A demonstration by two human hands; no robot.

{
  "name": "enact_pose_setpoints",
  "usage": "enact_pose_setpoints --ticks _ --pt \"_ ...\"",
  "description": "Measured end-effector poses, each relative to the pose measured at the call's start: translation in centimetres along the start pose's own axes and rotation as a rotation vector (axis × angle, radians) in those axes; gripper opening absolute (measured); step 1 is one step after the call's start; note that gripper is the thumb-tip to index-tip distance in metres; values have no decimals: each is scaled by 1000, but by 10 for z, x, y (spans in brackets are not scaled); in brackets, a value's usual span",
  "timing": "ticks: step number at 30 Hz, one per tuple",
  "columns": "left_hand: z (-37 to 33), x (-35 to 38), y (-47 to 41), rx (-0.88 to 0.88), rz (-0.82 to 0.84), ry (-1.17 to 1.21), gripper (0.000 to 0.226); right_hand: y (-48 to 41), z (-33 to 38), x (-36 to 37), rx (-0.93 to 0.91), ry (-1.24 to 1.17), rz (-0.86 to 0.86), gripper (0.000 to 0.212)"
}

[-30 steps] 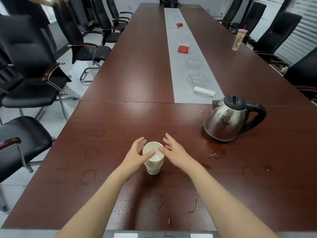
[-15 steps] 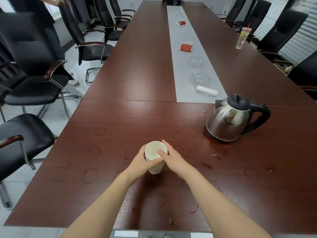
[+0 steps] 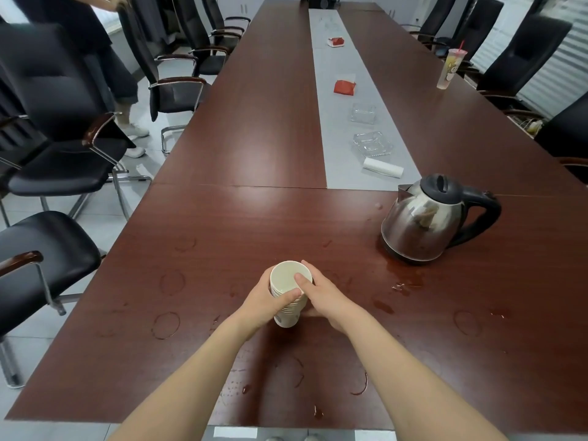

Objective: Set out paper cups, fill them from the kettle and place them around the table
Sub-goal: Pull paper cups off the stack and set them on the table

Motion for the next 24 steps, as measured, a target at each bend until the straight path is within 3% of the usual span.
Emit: enact_pose_setpoints --ticks 3,9,13,15,18,22,24 --pt "-5 -3 -3 -7 -49 -63 69 0 3 -2 24 -12 26 53" --pt "-33 -5 -10 8 -73 -158 85 16 23 -3 55 16 80 29" --pt "-45 -6 -11 -17 -12 -138 56 22 34 -11 101 86 45 54" --pt "-52 -6 -11 -20 -33 -27 58 25 38 -13 101 118 43 61" --pt "-57 -3 -12 -17 -12 117 79 28 43 -14 72 144 42 61" --pt "-61 3 -10 -44 21 185 52 31 43 -14 56 195 38 58" --pt "-61 4 -8 -80 8 219 50 33 49 -19 -24 259 -15 50"
Point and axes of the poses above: each hand's wrist, its own y-axis away from the middle knuckle, its own x-axis out of the palm, z = x × y, the point moved 7 cm from there along -y, towards the middle knuckle, and after that the axes turned 15 degrees about x, right-handed, at the moved point
